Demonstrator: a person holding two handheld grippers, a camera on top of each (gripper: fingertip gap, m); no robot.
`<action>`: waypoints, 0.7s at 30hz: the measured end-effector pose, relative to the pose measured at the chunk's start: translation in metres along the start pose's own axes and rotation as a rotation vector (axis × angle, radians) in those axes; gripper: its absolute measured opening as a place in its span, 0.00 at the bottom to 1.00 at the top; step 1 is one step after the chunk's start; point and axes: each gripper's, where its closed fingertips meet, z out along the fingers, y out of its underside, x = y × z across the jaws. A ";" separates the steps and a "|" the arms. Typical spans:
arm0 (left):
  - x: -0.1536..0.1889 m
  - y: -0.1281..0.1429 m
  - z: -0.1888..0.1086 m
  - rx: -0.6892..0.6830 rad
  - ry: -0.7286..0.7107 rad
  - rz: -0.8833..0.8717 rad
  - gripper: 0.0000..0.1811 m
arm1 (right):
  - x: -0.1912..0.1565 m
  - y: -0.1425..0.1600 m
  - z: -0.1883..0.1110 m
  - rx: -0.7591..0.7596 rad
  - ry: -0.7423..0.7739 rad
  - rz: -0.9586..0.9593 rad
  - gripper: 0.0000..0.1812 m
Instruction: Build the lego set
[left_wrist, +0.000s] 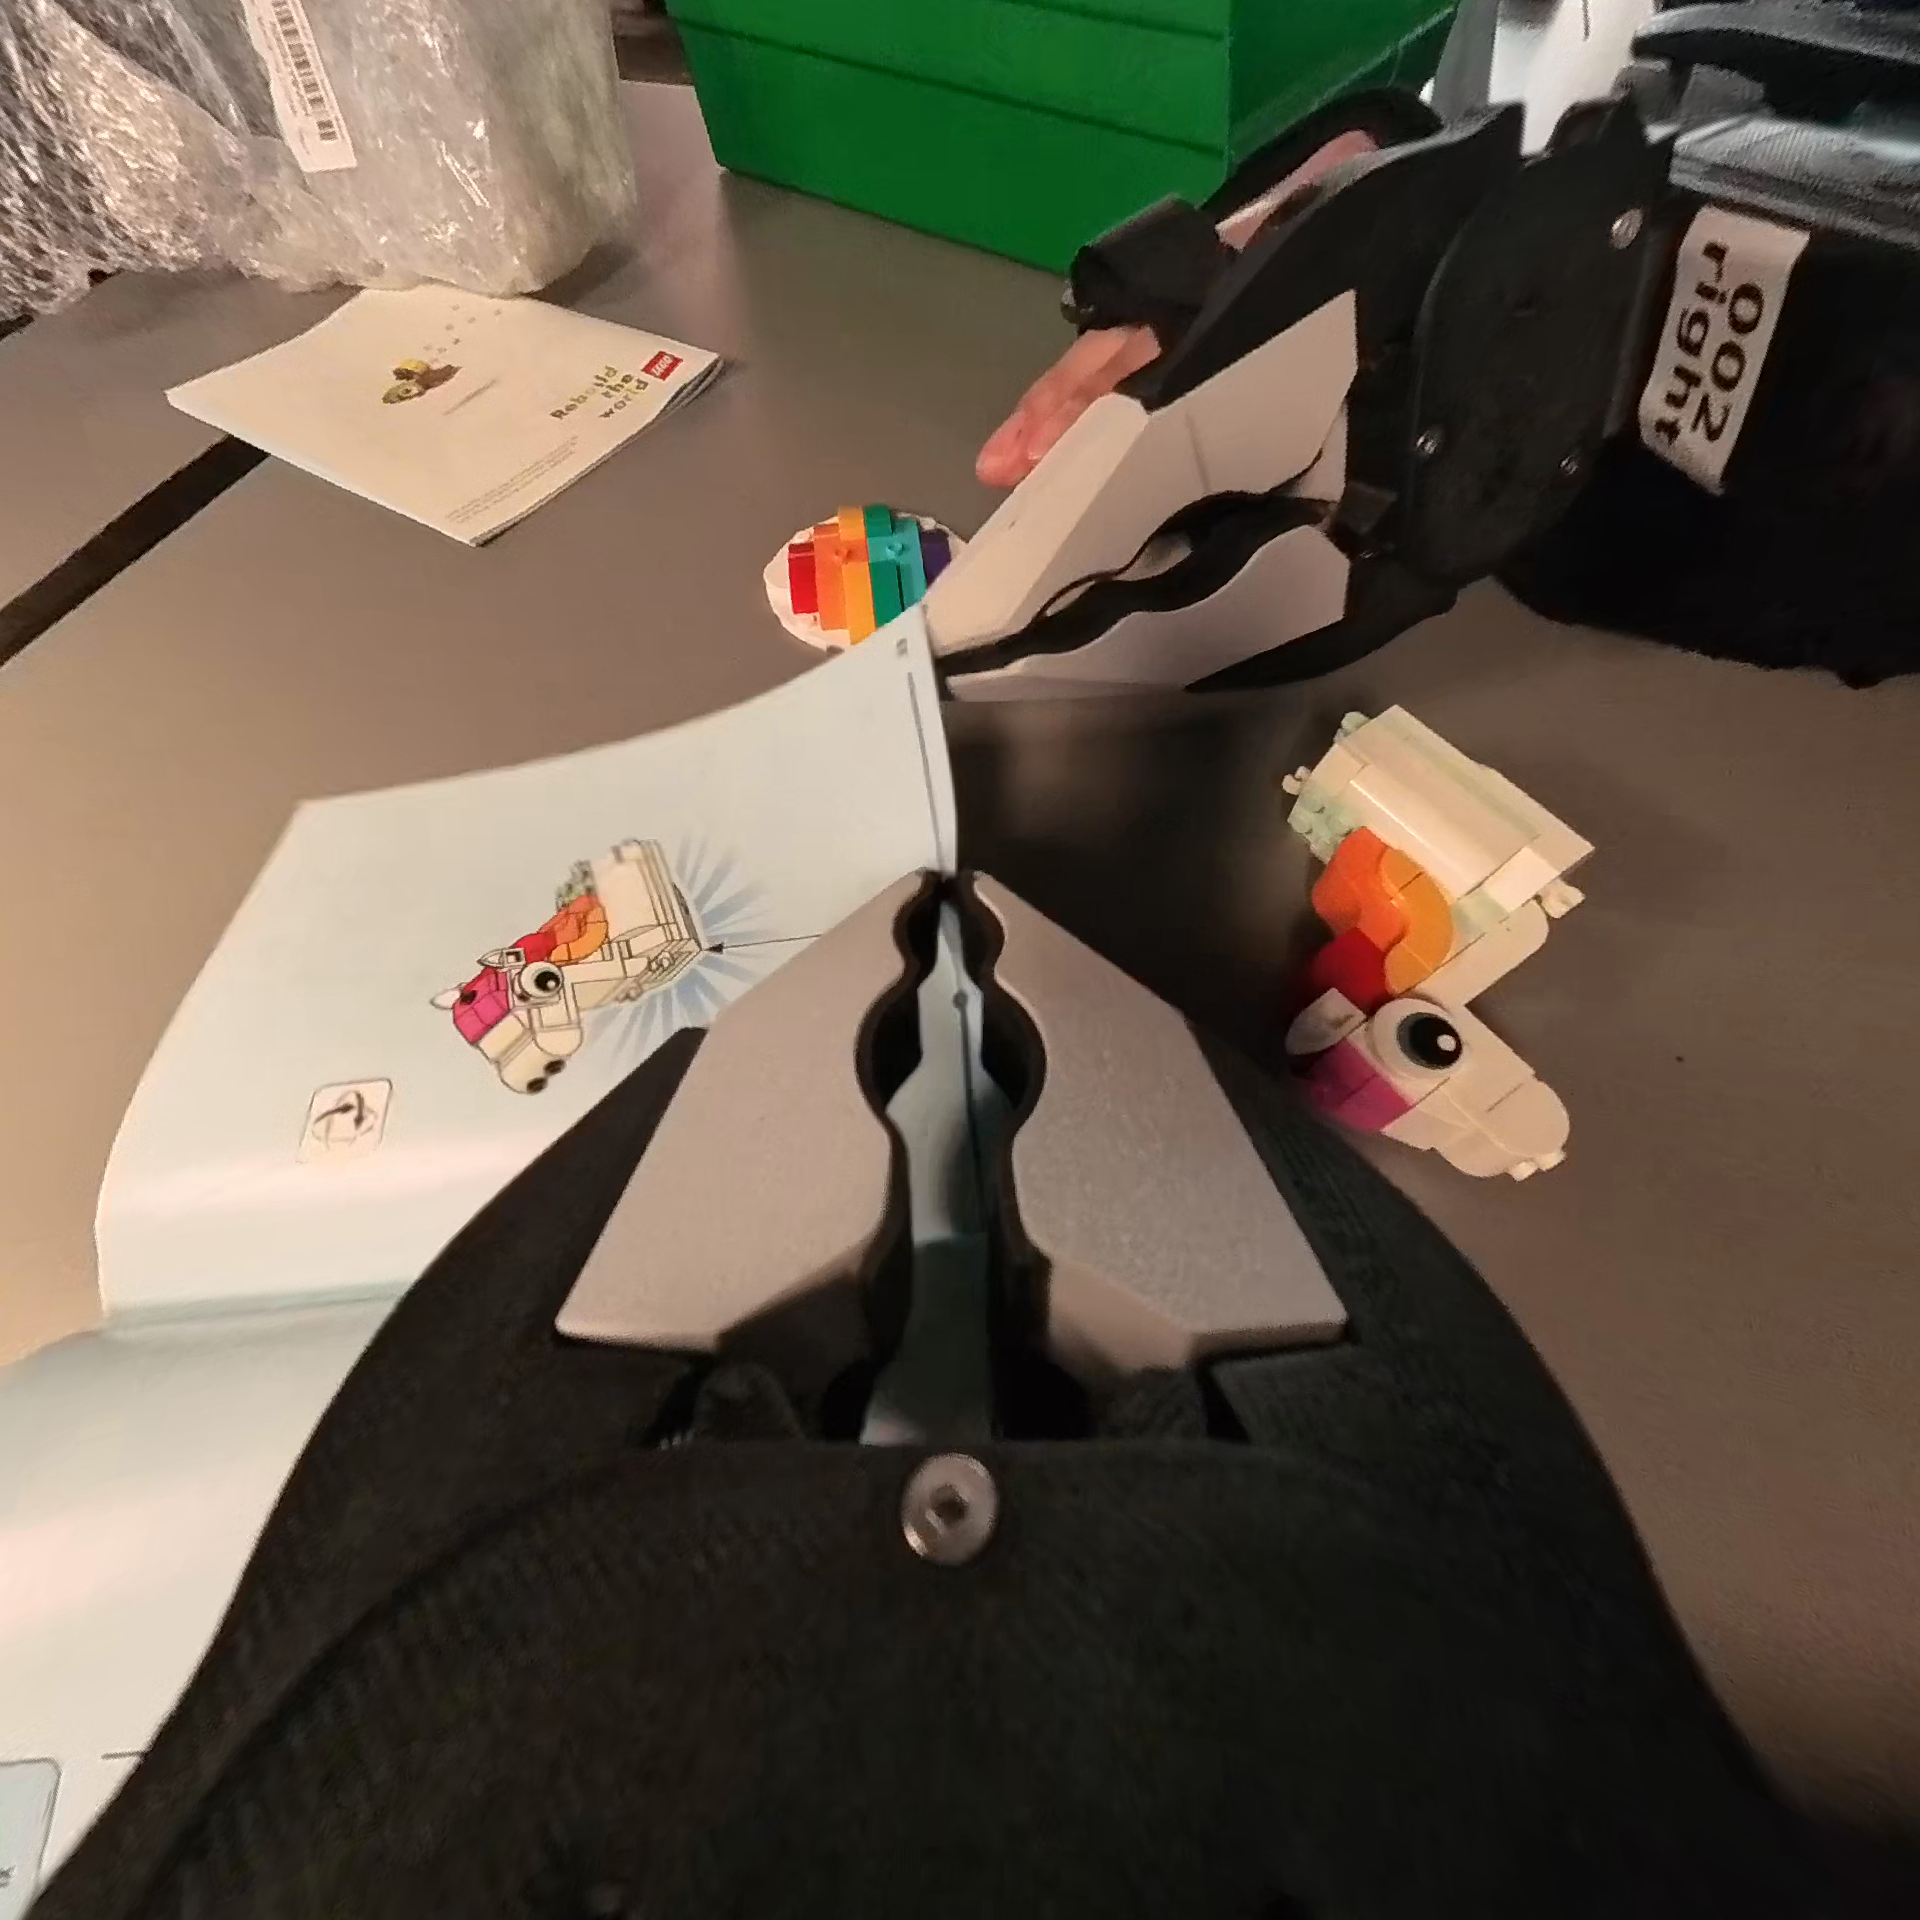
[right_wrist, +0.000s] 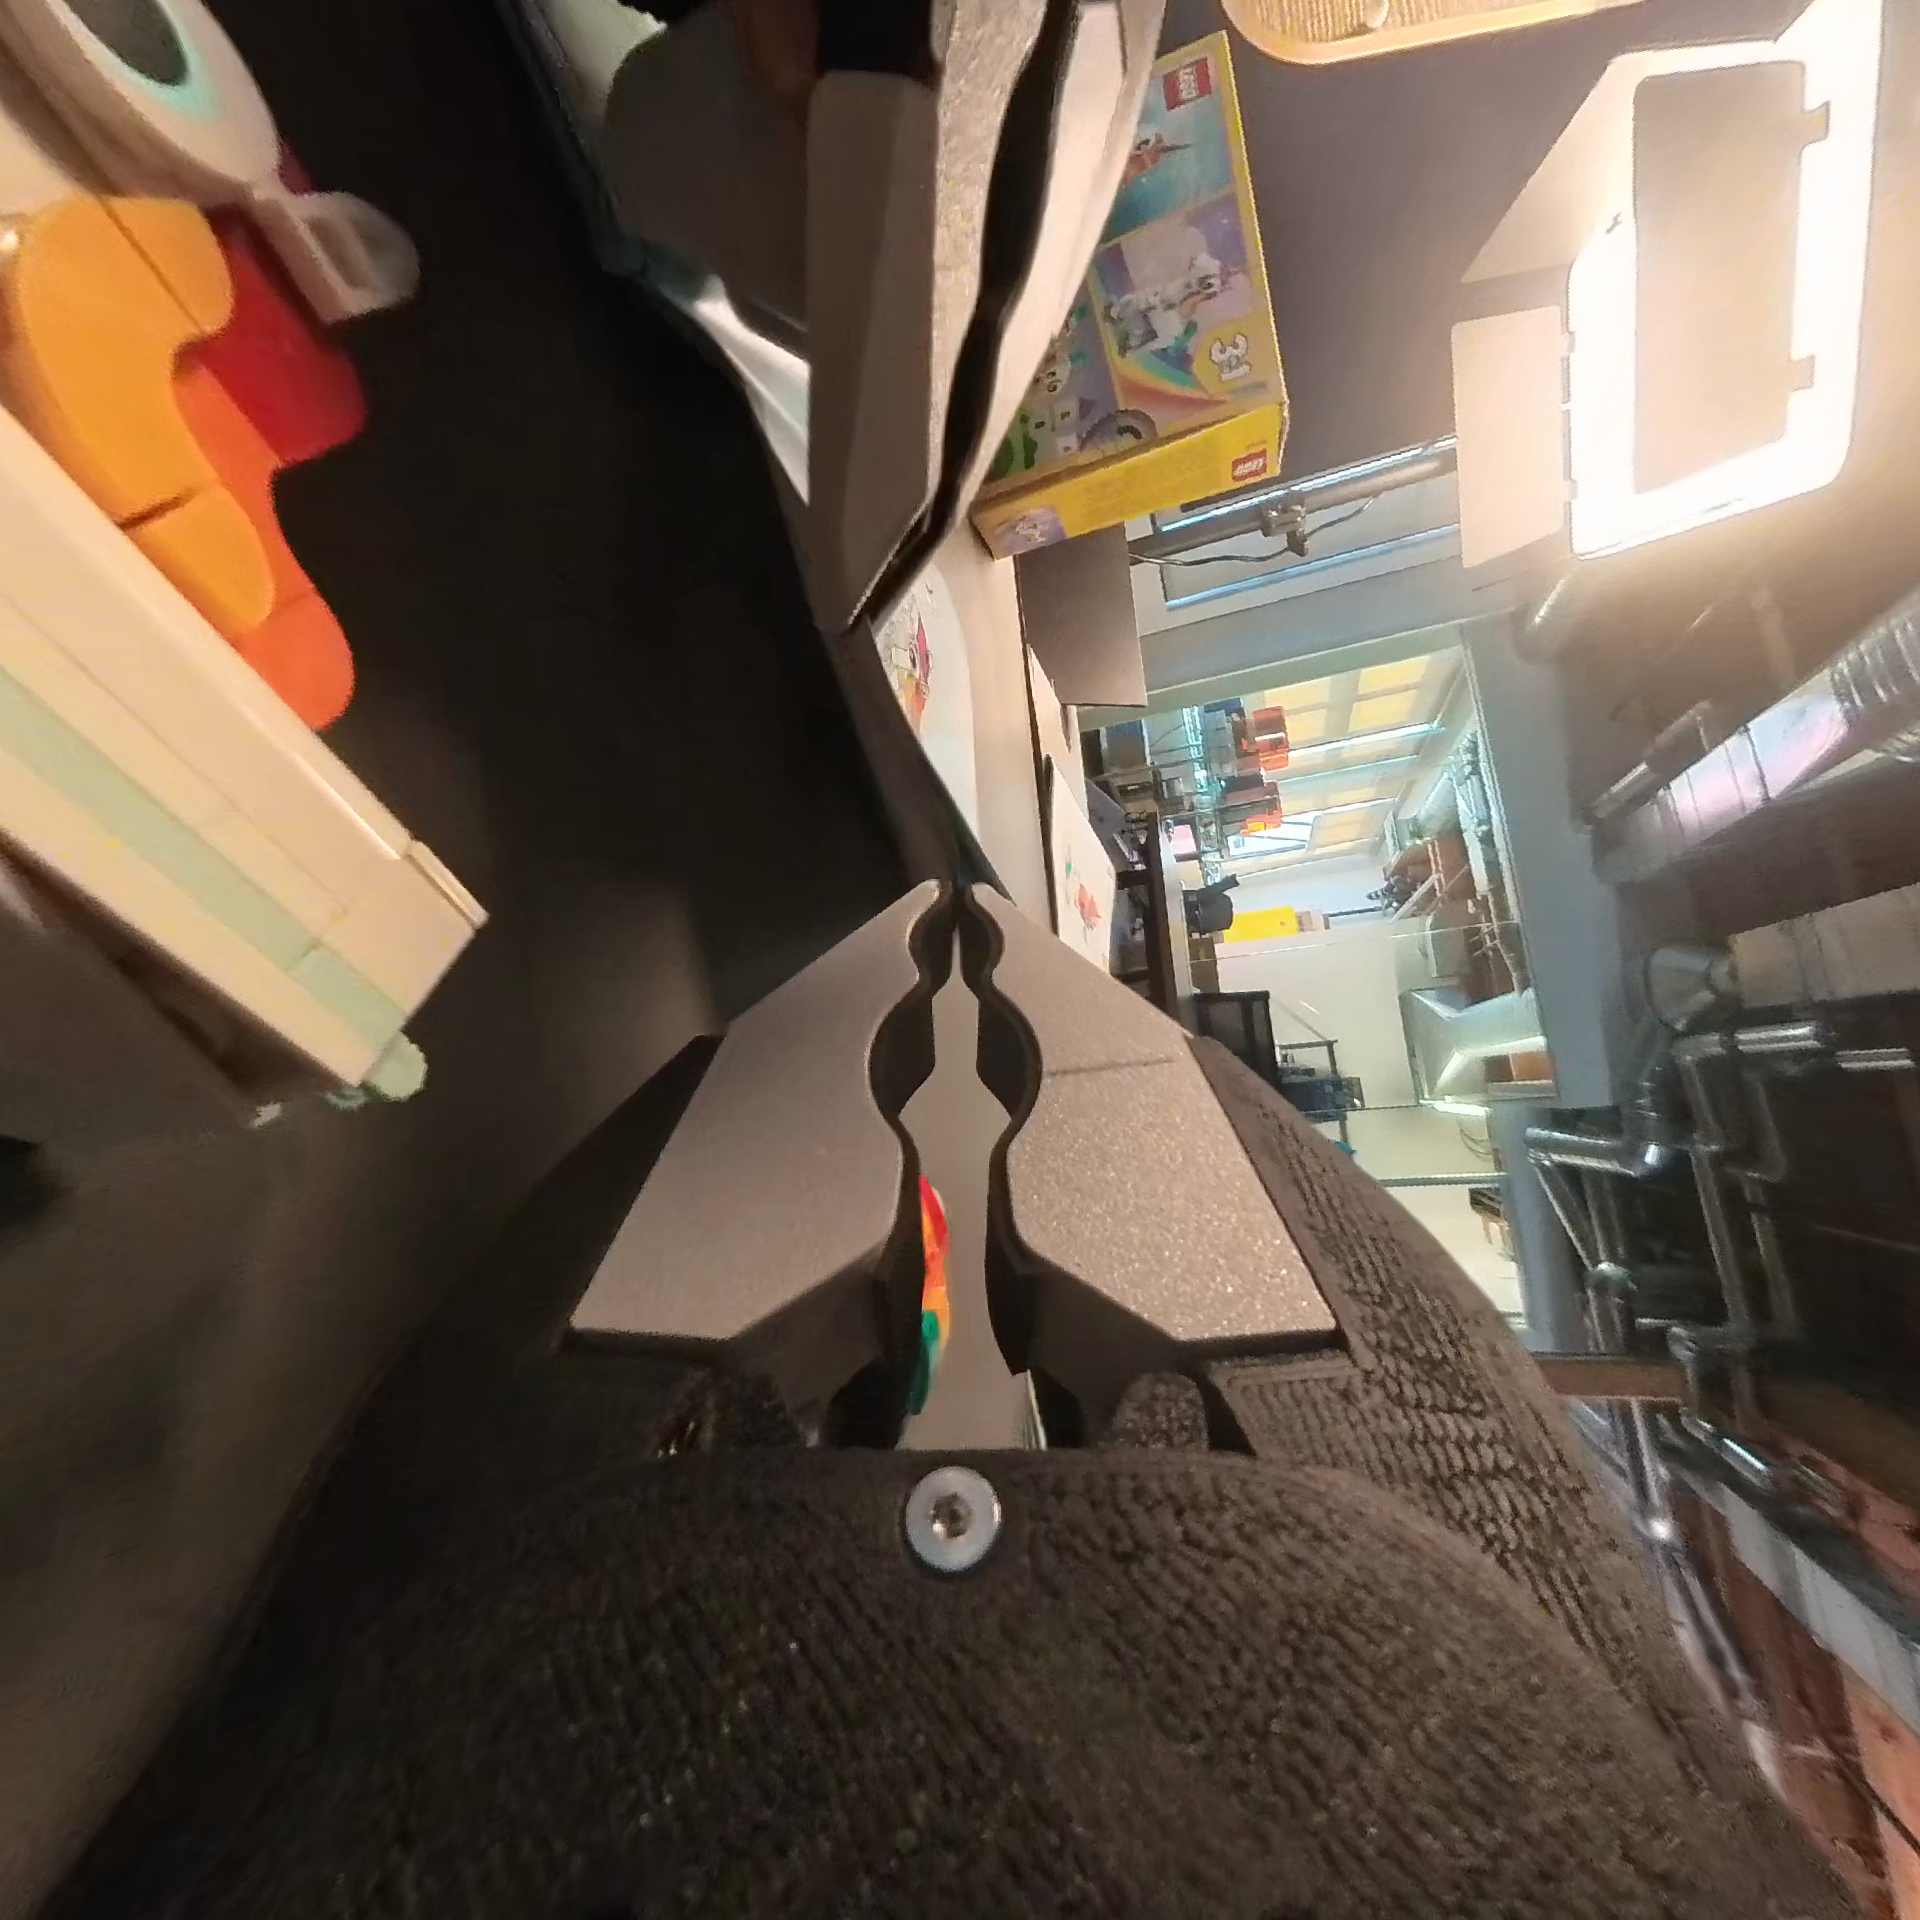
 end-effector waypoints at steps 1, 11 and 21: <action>0.000 -0.002 -0.001 0.015 -0.008 -0.005 0.03 | 0.001 0.000 0.000 0.000 0.005 -0.004 0.00; -0.010 -0.030 -0.006 0.177 -0.095 -0.053 0.19 | 0.009 -0.015 -0.003 0.051 0.071 -0.080 0.00; -0.002 -0.038 -0.001 0.226 -0.117 0.062 0.23 | 0.011 -0.027 -0.005 0.085 0.105 -0.123 0.00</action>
